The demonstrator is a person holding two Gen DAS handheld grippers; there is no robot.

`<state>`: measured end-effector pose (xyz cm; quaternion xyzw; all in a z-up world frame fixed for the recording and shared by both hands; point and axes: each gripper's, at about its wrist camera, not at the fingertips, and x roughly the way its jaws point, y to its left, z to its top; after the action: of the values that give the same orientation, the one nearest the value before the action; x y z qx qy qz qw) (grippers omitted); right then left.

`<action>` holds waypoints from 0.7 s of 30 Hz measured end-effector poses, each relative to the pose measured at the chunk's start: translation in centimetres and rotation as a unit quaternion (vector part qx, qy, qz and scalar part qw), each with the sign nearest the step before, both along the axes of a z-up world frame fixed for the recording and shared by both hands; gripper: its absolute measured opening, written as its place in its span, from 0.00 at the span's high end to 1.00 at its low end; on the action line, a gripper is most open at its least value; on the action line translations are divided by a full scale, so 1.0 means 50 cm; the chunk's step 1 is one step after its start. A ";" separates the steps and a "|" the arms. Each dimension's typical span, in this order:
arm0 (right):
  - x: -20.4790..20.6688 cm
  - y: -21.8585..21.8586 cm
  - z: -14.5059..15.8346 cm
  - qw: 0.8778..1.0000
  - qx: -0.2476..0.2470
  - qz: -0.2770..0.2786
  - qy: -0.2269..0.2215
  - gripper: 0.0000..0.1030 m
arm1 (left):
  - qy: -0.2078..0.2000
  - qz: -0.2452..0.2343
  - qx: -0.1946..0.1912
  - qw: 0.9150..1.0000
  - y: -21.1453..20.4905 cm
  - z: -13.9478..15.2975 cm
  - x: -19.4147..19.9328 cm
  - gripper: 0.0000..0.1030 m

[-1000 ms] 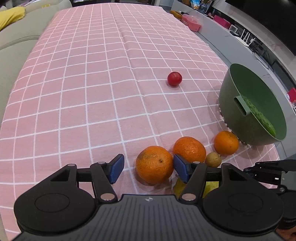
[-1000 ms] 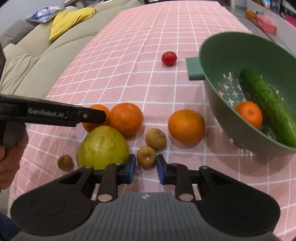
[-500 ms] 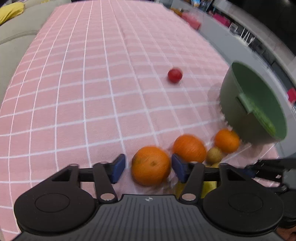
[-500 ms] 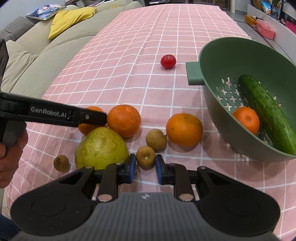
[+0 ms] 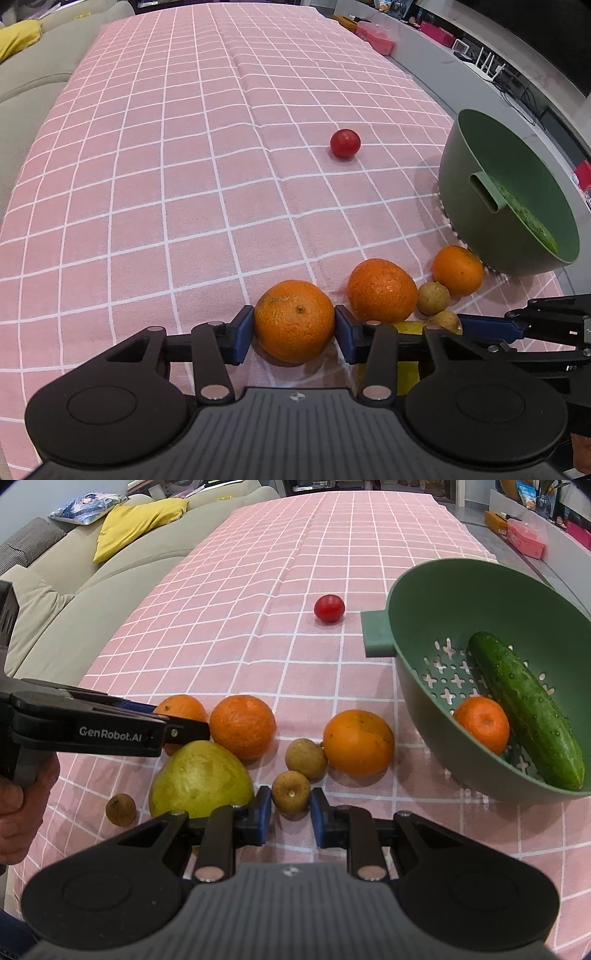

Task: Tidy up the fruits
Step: 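Close the left tool on the orange while the right tool grasps the kiwi, then carry the orange in the left tool and kiwi in the right tool over the colander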

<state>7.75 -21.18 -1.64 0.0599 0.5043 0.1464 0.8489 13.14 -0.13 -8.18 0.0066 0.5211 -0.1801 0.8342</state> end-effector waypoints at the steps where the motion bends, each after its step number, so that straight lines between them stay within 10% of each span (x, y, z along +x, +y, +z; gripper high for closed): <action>1: 0.000 -0.001 0.001 1.000 0.000 0.000 0.000 0.82 | 0.000 0.001 -0.001 1.000 0.002 0.002 -0.001 0.50; 21: -0.023 -0.121 0.144 0.998 0.037 -0.017 -0.048 0.82 | -0.054 0.004 -0.007 0.998 -0.037 0.123 -0.048 0.50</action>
<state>6.60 -27.22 5.56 0.0927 0.4561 0.1531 0.8717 10.75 -2.00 -2.02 0.0084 0.4739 -0.1800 0.8619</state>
